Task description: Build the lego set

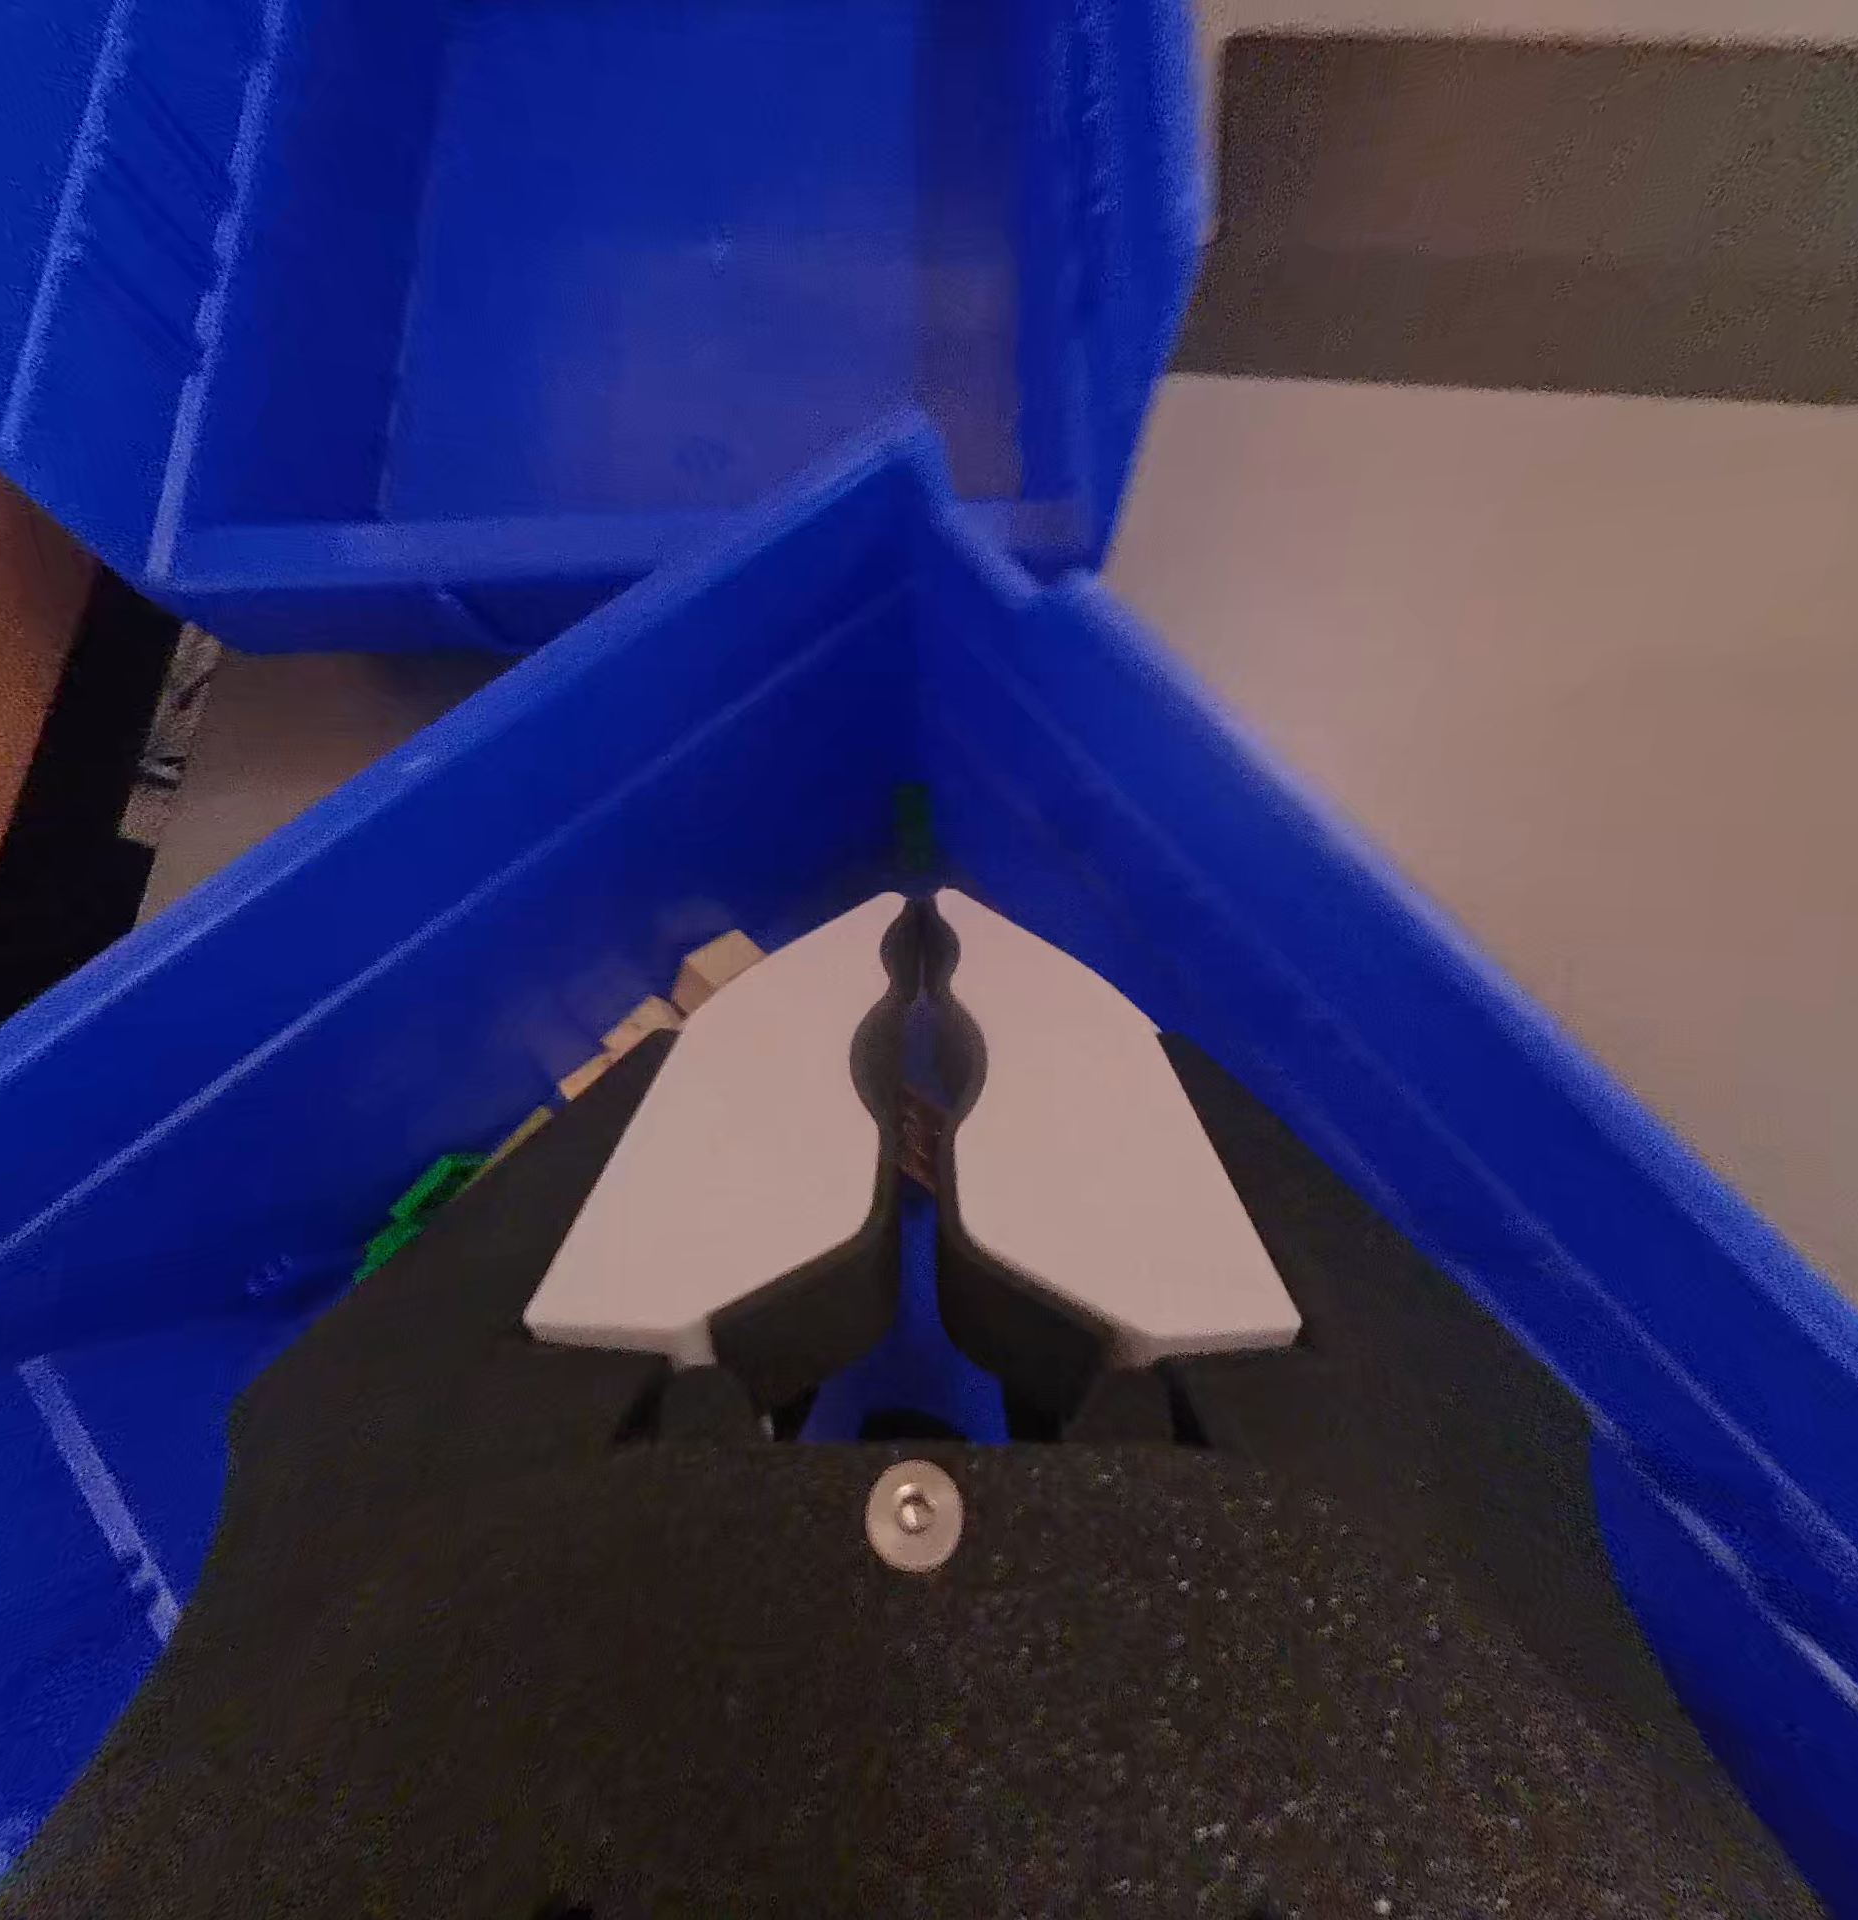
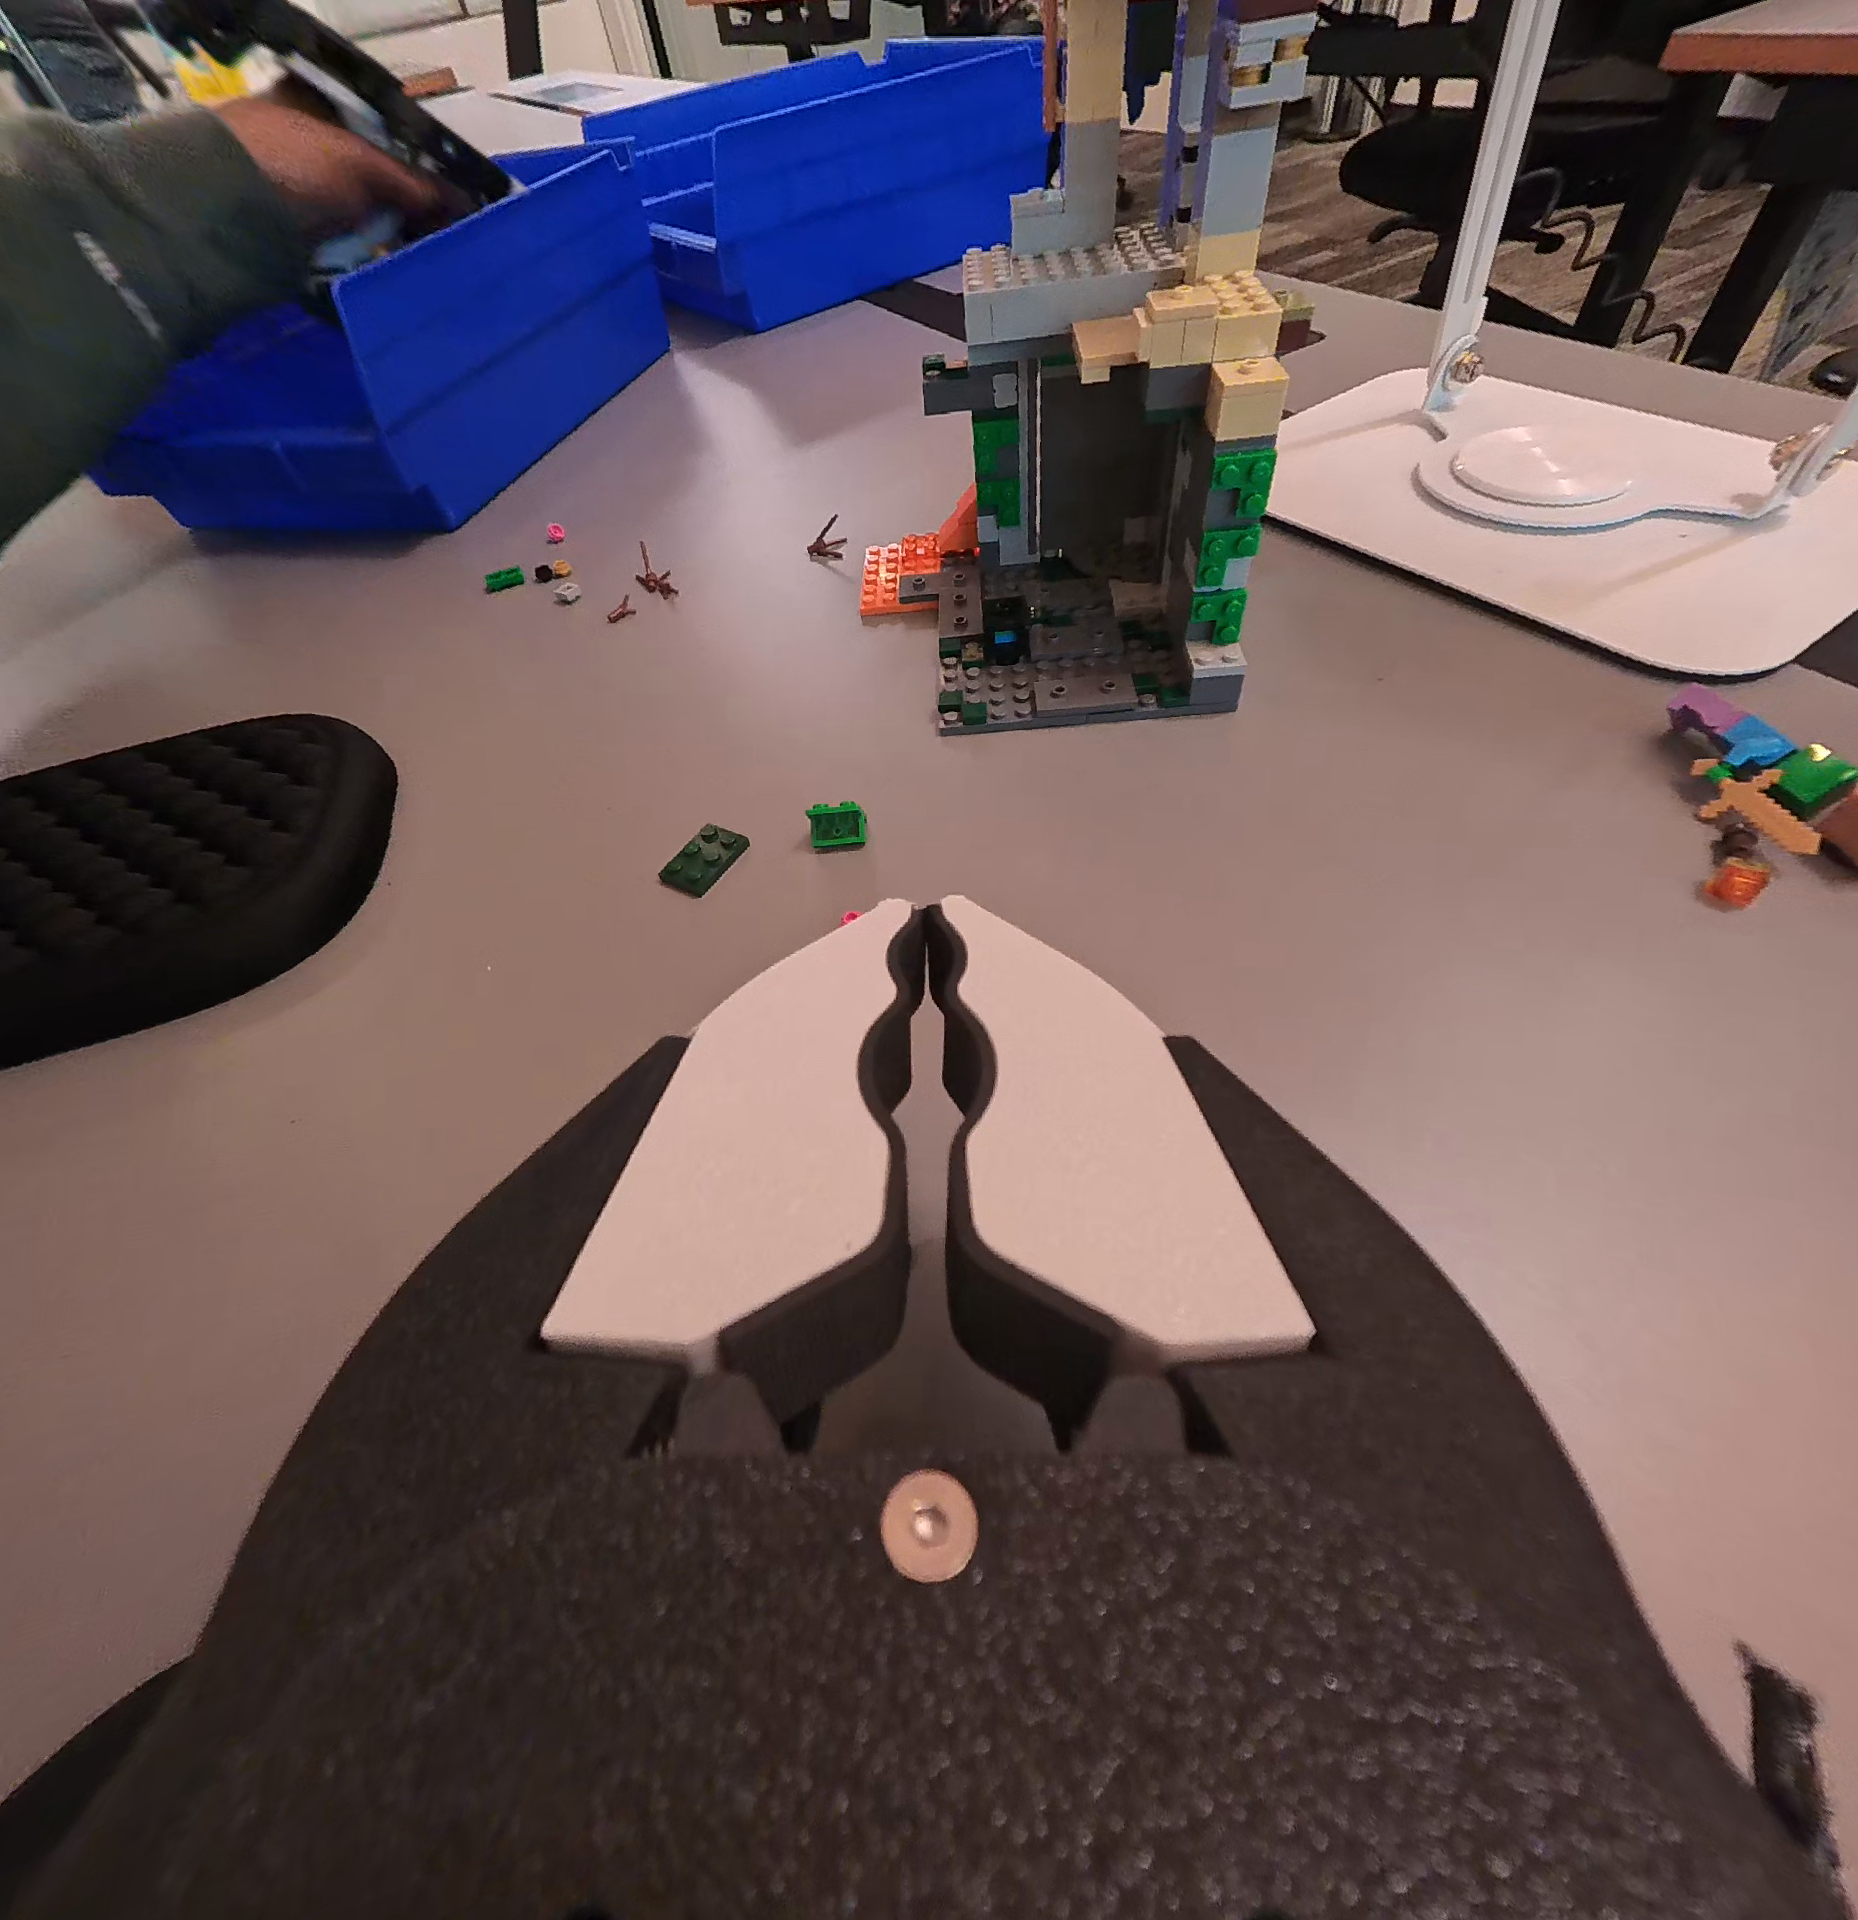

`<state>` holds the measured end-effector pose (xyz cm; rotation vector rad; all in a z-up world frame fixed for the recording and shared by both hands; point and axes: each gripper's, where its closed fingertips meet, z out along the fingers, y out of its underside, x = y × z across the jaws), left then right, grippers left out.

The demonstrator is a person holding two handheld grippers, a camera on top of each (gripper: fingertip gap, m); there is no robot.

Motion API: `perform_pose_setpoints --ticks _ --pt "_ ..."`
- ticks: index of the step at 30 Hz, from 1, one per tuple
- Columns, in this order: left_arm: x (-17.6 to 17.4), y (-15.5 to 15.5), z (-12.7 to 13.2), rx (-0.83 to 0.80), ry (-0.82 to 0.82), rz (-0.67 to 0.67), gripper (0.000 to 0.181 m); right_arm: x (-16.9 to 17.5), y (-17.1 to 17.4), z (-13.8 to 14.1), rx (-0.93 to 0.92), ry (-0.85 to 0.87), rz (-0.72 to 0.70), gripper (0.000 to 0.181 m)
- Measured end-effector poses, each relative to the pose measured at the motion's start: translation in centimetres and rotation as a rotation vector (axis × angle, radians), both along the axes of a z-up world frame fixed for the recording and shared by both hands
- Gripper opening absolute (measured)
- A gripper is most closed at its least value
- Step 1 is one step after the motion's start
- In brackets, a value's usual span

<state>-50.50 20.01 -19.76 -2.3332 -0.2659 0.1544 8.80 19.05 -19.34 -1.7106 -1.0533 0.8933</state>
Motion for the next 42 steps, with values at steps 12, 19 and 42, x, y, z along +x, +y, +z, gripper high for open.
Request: perform_pose_setpoints --ticks 12,19,42 --pt "15.9 -15.5 3.5 -0.337 0.056 -0.746 0.041 -0.2 -0.3 0.5 -0.019 0.029 0.017 0.000" --pt "15.8 -19.4 -3.6 -0.708 0.234 -0.788 0.044 -0.2 -0.6 0.8 -0.002 0.026 0.023 0.000" --pt "15.6 -19.7 -4.2 -0.505 0.759 -0.498 0.028 -0.3 -0.8 0.6 0.006 0.014 0.024 0.000"
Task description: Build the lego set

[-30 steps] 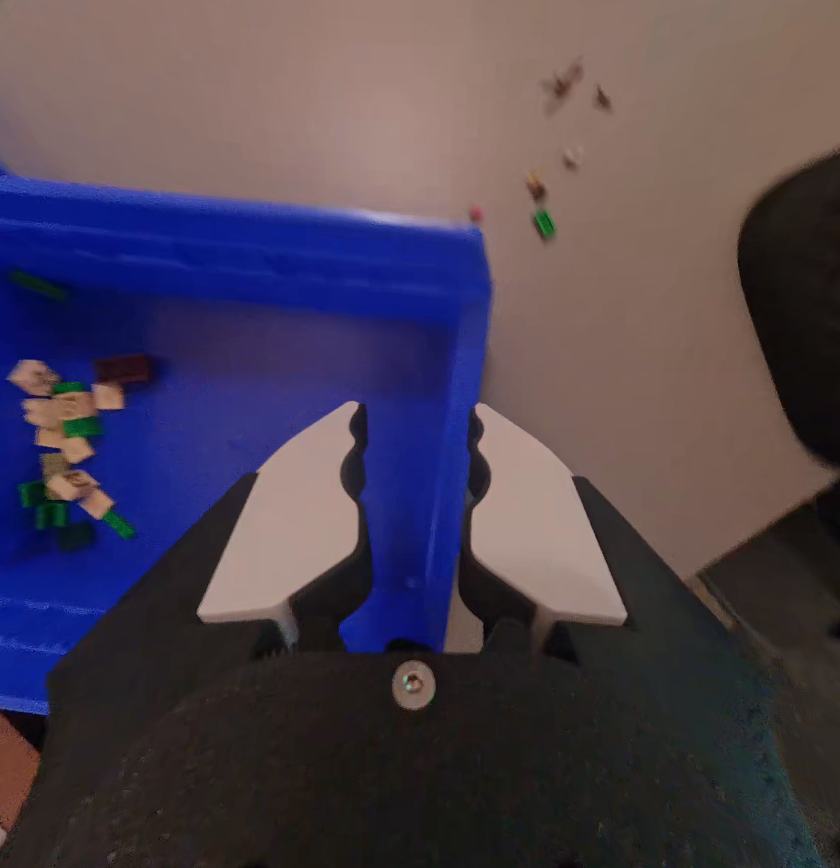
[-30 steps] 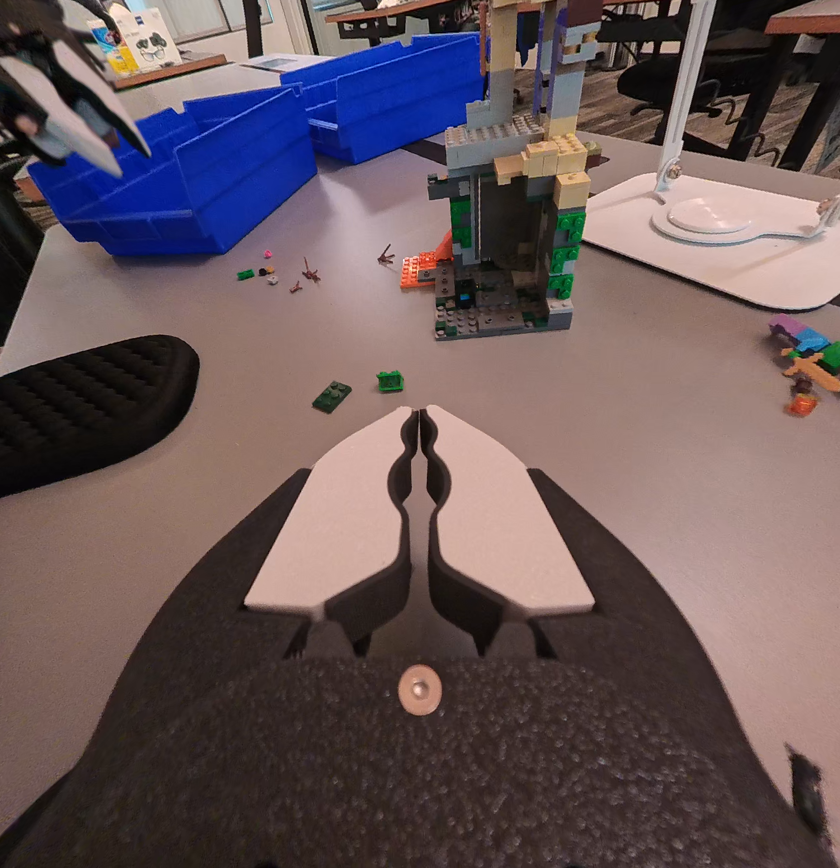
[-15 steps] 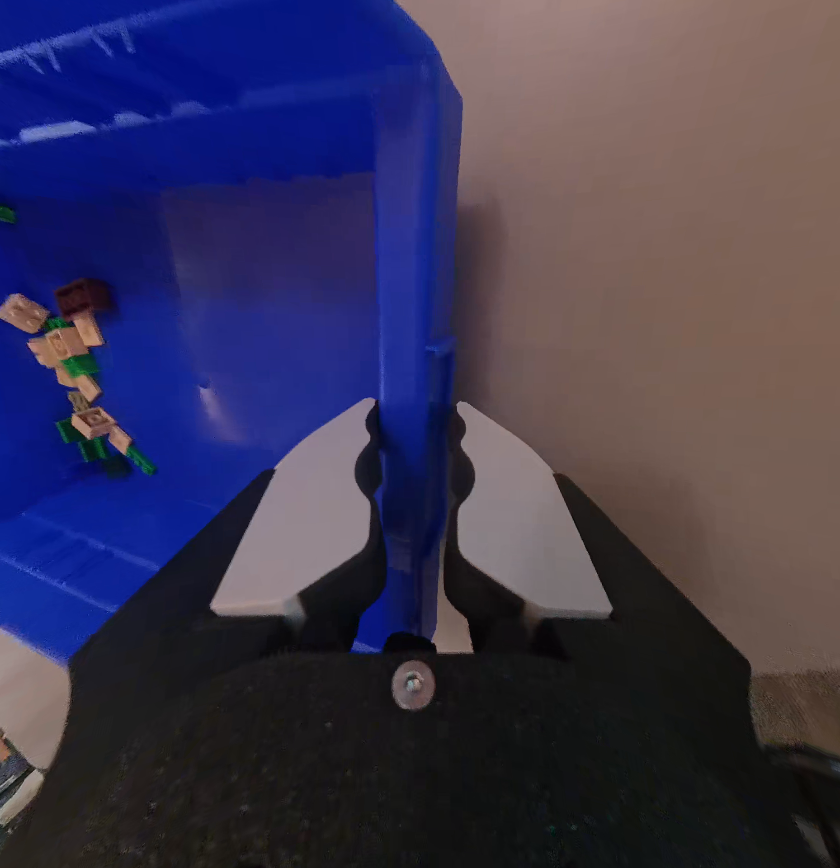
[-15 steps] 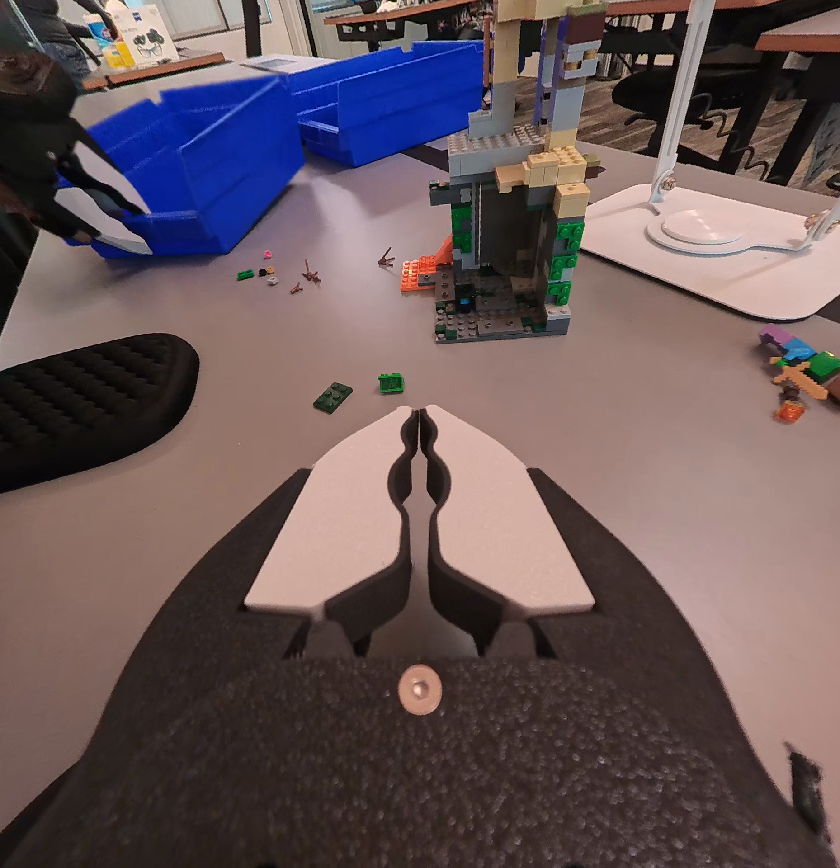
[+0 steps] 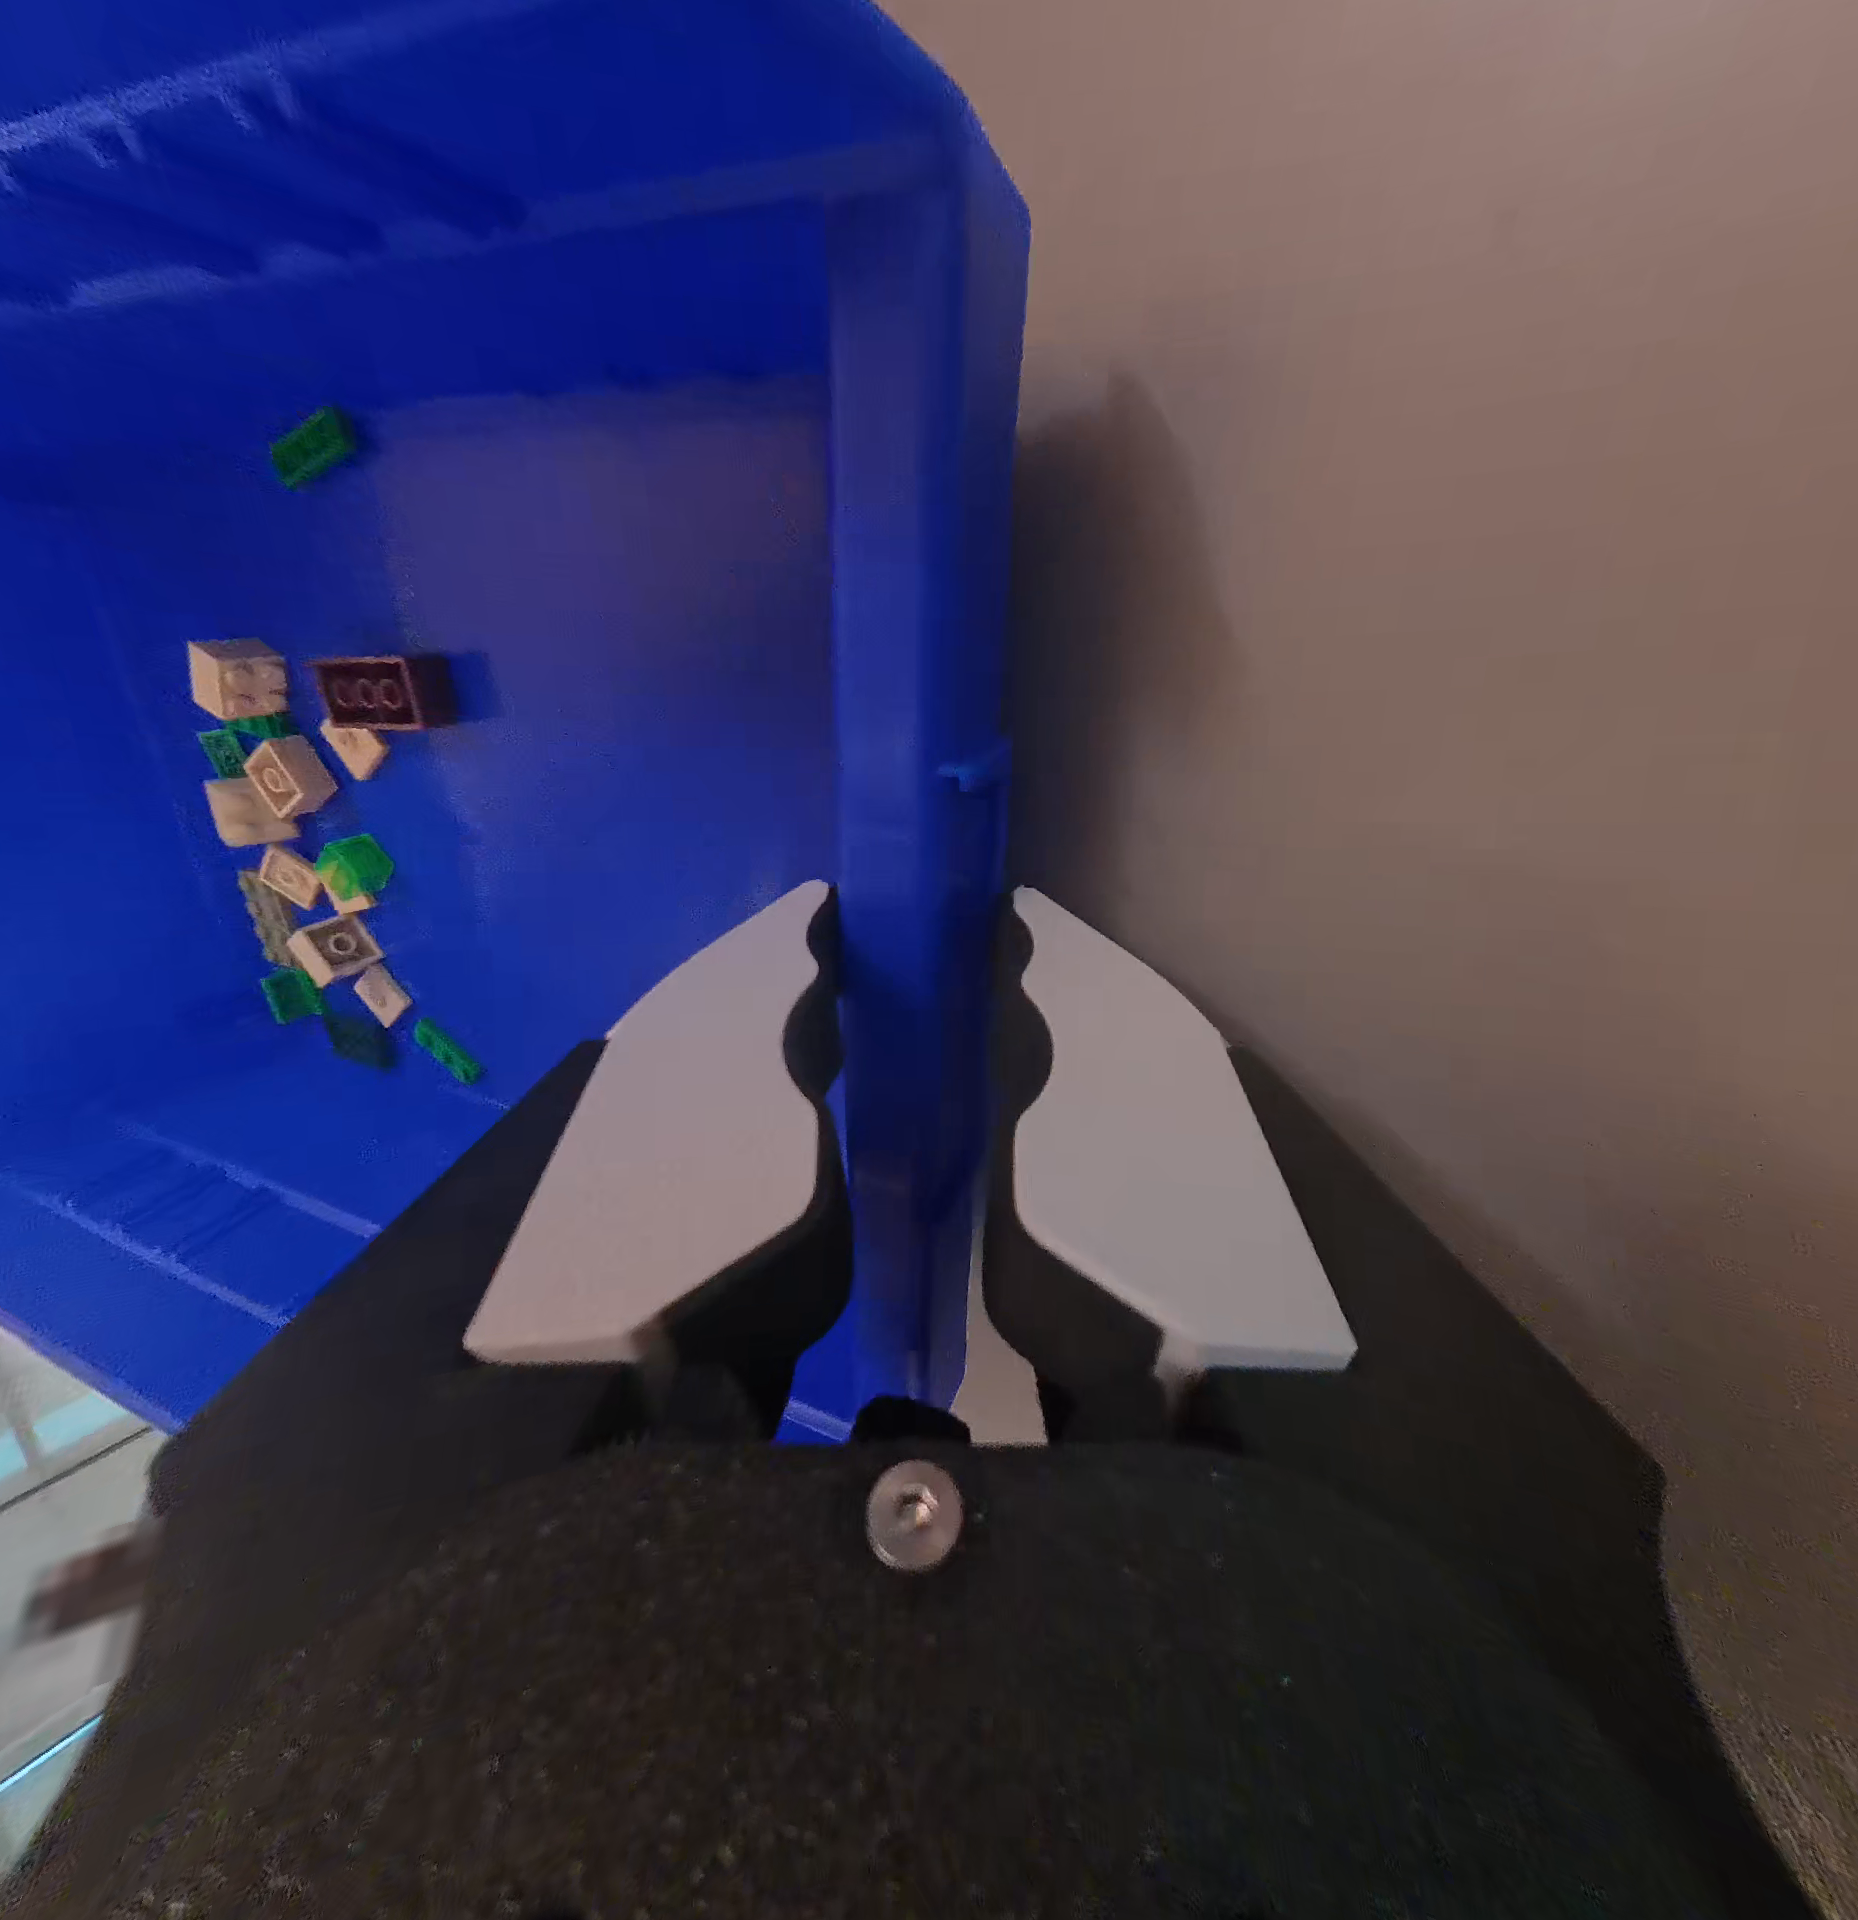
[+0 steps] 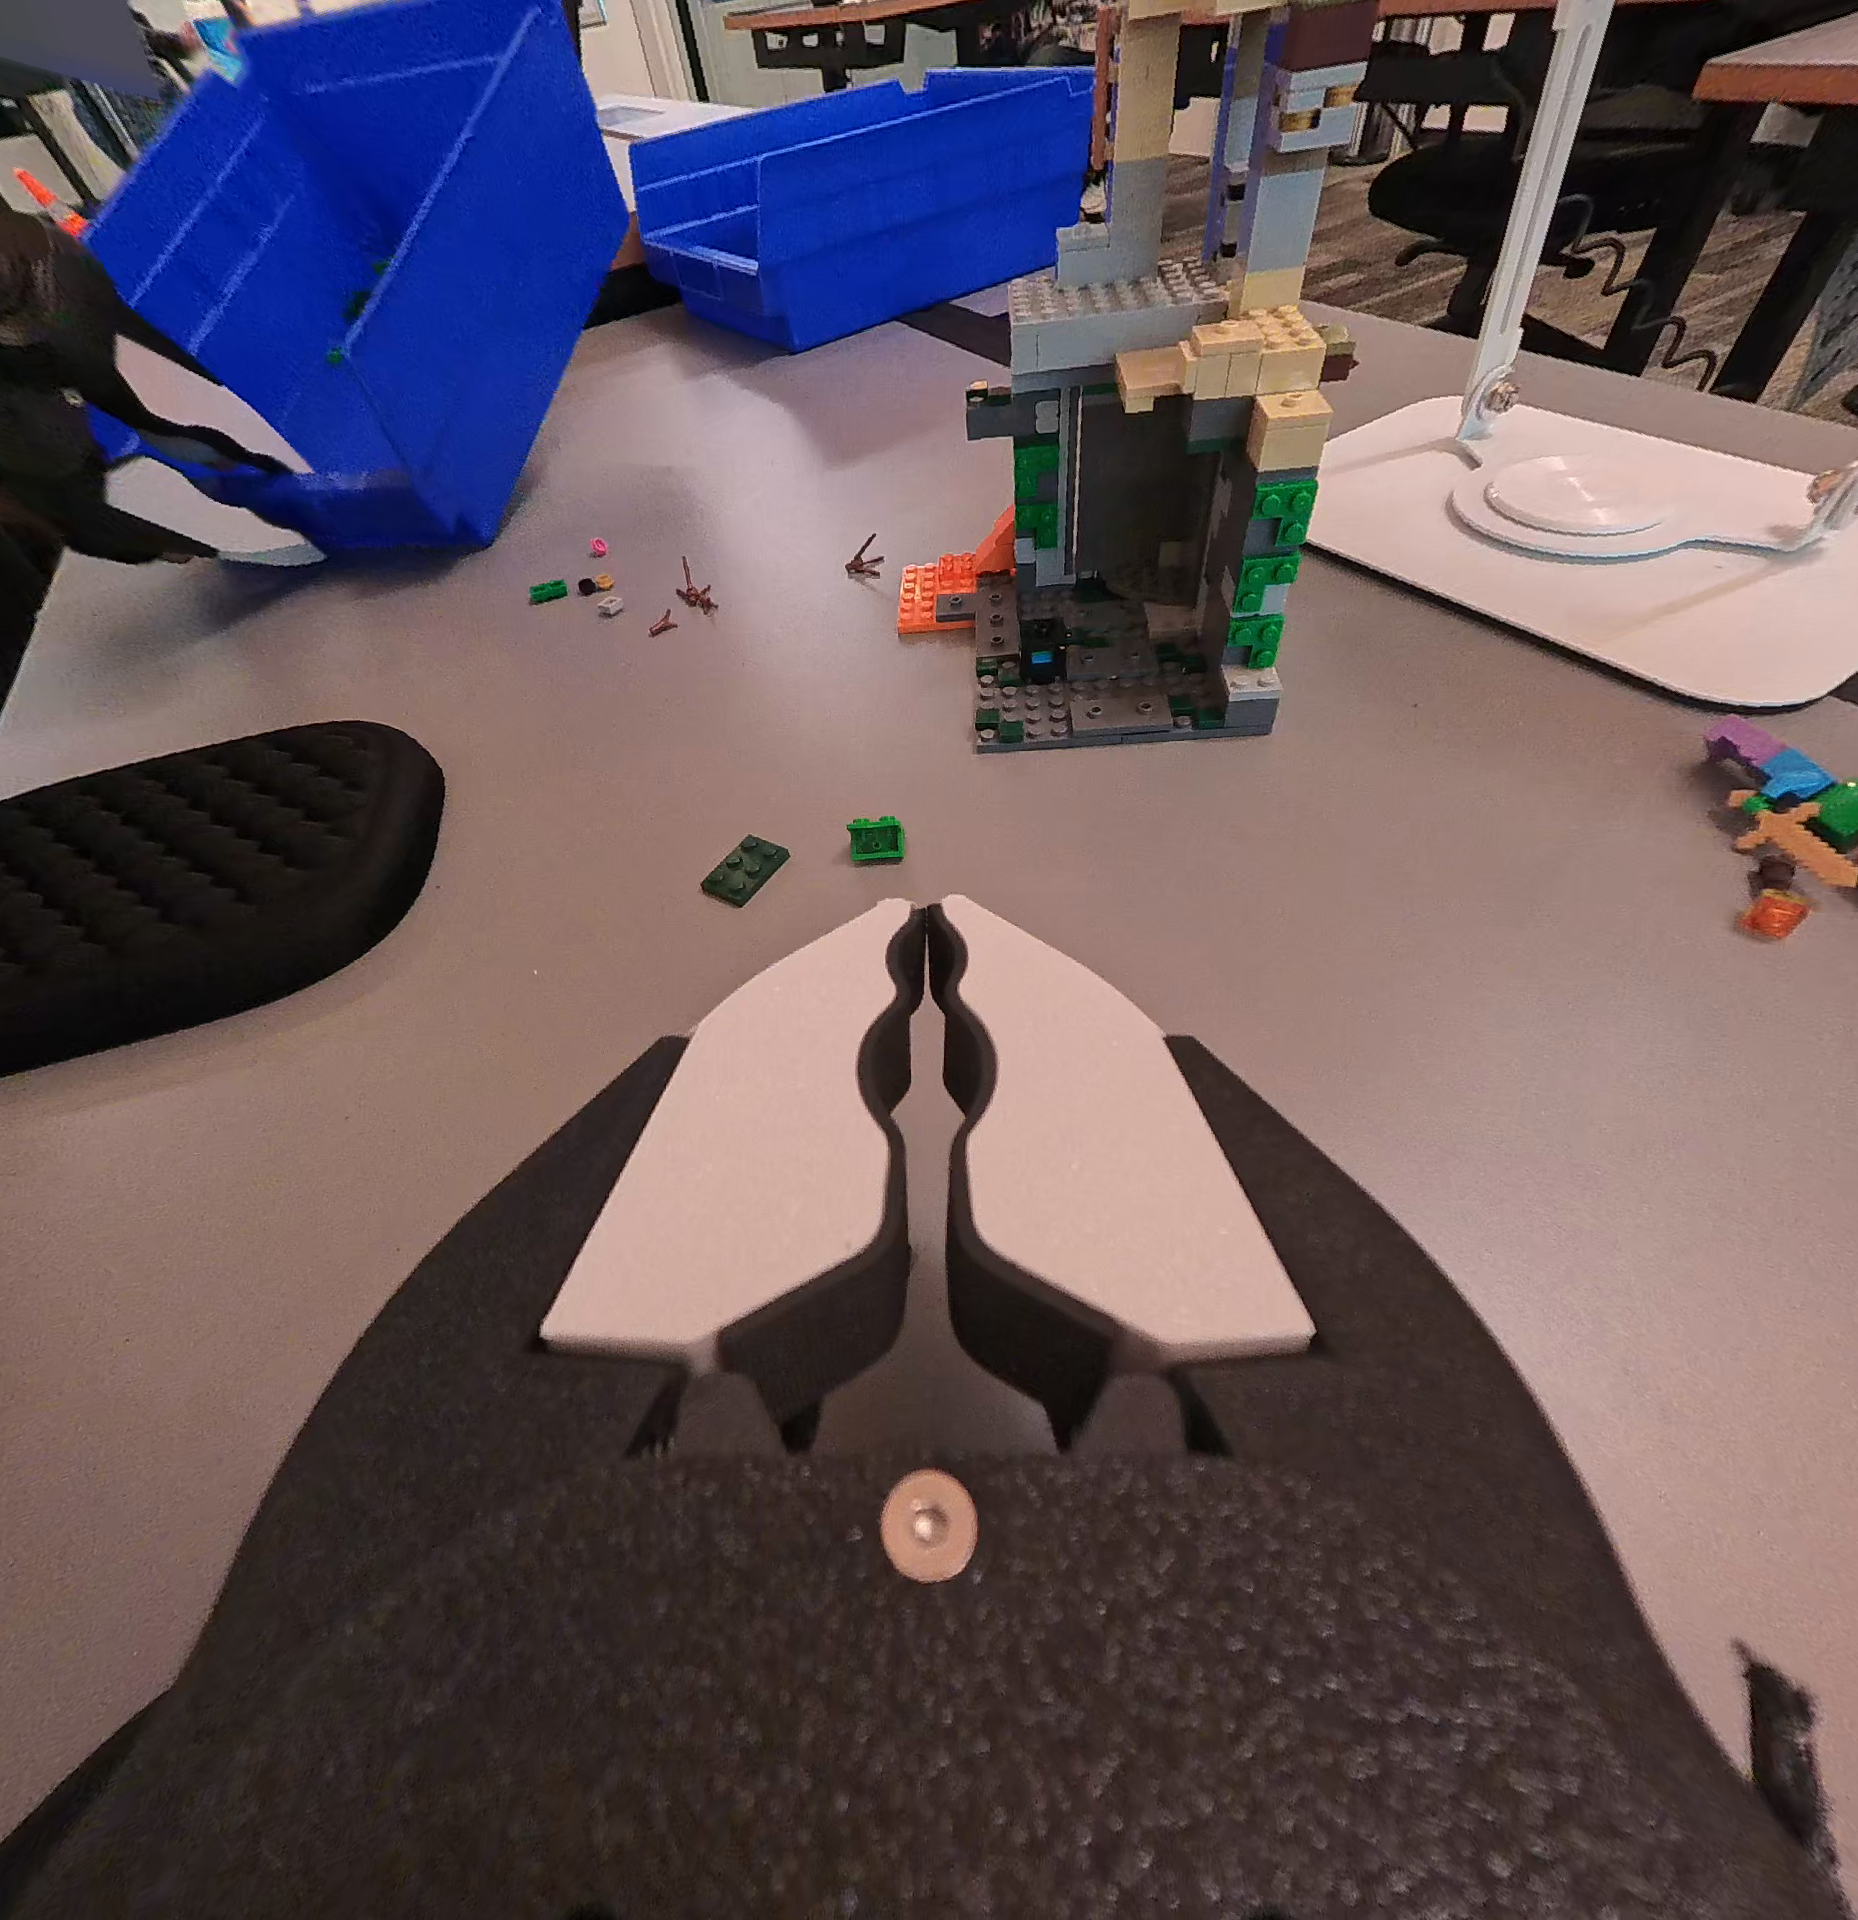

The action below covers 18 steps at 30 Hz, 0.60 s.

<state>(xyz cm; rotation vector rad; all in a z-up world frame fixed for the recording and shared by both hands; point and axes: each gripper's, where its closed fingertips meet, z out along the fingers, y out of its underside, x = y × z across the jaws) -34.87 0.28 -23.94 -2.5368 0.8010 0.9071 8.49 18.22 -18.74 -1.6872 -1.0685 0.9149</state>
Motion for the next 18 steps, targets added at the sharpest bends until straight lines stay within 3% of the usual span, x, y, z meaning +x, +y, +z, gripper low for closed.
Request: perform_pose_setpoints --ticks 9,14,16,18 --pt "2.5 -1.4 0.7 -0.178 -0.237 -0.042 0.028 0.0 0.1 -0.2 -0.007 -0.003 0.001 0.000" --pt "2.7 -2.1 0.7 -0.246 -0.263 -0.084 0.028 0.1 0.1 -0.2 -0.010 -0.003 0.001 0.000" --pt "3.1 -2.2 2.0 -0.247 -0.340 -0.116 0.046 0.1 0.1 -0.3 -0.011 -0.003 0.001 0.000" --pt "4.5 -1.7 4.1 -0.212 -0.473 -0.165 0.052 0.1 0.1 -0.3 -0.011 -0.003 0.001 0.000"
